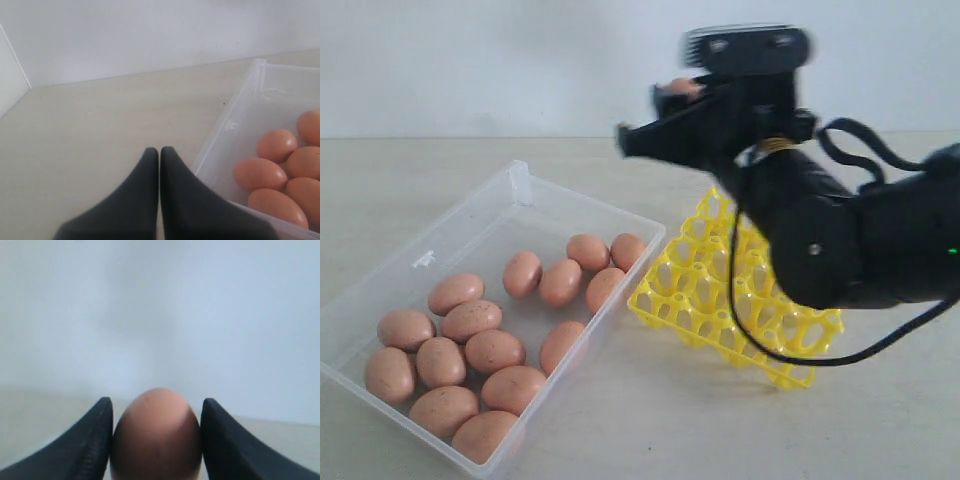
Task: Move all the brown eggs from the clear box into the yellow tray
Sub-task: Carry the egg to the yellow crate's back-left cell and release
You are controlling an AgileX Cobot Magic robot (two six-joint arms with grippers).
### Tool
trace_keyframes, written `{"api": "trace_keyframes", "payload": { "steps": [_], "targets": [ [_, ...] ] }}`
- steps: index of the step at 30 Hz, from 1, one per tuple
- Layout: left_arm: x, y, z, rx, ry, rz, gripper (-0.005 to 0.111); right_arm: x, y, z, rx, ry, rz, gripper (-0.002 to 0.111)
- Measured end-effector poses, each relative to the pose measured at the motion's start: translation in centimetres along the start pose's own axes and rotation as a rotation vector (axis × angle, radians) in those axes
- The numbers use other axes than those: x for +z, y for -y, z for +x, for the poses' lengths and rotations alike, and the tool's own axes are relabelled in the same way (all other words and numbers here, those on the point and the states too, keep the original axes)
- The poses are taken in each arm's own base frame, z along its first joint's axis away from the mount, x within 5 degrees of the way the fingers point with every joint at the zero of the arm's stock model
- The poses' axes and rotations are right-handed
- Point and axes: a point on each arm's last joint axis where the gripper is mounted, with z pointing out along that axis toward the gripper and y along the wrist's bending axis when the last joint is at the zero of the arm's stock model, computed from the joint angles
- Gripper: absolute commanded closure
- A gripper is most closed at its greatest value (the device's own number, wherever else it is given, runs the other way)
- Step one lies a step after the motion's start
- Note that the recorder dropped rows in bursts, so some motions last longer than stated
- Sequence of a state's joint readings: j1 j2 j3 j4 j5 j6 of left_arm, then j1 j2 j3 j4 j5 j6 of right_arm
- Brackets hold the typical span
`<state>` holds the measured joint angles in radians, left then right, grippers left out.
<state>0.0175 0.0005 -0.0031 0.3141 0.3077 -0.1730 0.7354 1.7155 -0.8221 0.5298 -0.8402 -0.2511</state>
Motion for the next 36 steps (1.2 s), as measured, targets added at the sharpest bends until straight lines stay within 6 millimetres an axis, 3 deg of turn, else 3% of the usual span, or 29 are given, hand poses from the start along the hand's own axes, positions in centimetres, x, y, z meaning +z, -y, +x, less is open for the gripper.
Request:
{"api": "trace_keyframes", "payload": {
  "steps": [4, 5, 6, 7, 8, 9, 11, 13, 17, 24, 28, 36],
  "targets": [
    [0.0, 0.0, 0.0, 0.000, 0.000, 0.000, 0.105, -0.5, 8.4, -1.4, 0.195, 0.144, 0.290, 0.109],
    [0.0, 0.0, 0.0, 0.000, 0.000, 0.000, 0.105, 0.2, 12.4, -2.0, 0.290, 0.132, 0.256, 0.109],
    [0.0, 0.0, 0.0, 0.000, 0.000, 0.000, 0.105, 0.8, 13.8, -2.5, 0.311, 0.128, 0.196, 0.109],
    [0.0, 0.0, 0.0, 0.000, 0.000, 0.000, 0.105, 2.1, 16.8, -3.6, 0.314, 0.107, -0.019, 0.109],
    [0.0, 0.0, 0.0, 0.000, 0.000, 0.000, 0.105, 2.7, 17.9, -3.8, 0.309, 0.085, -0.115, 0.109],
    [0.0, 0.0, 0.0, 0.000, 0.000, 0.000, 0.105, 3.5, 20.0, -4.3, 0.303, 0.014, -0.336, 0.109],
    [0.0, 0.0, 0.0, 0.000, 0.000, 0.000, 0.105, 4.1, 21.8, -3.5, 0.304, -0.134, -0.536, 0.109],
    [0.0, 0.0, 0.0, 0.000, 0.000, 0.000, 0.105, 4.9, 22.0, -1.7, 0.300, -0.259, -0.616, 0.109],
    [0.0, 0.0, 0.0, 0.000, 0.000, 0.000, 0.105, 6.0, 19.8, 1.2, 0.241, -0.366, -0.695, 0.109],
    [0.0, 0.0, 0.0, 0.000, 0.000, 0.000, 0.105, 9.8, 16.0, 4.3, -0.020, -0.405, -0.559, 0.109],
    [0.0, 0.0, 0.0, 0.000, 0.000, 0.000, 0.105, 11.0, 15.7, 5.3, -0.057, -0.426, -0.519, 0.109],
    [0.0, 0.0, 0.0, 0.000, 0.000, 0.000, 0.105, 11.1, 15.7, 6.5, -0.042, -0.456, -0.536, 0.109]
  ]
}}
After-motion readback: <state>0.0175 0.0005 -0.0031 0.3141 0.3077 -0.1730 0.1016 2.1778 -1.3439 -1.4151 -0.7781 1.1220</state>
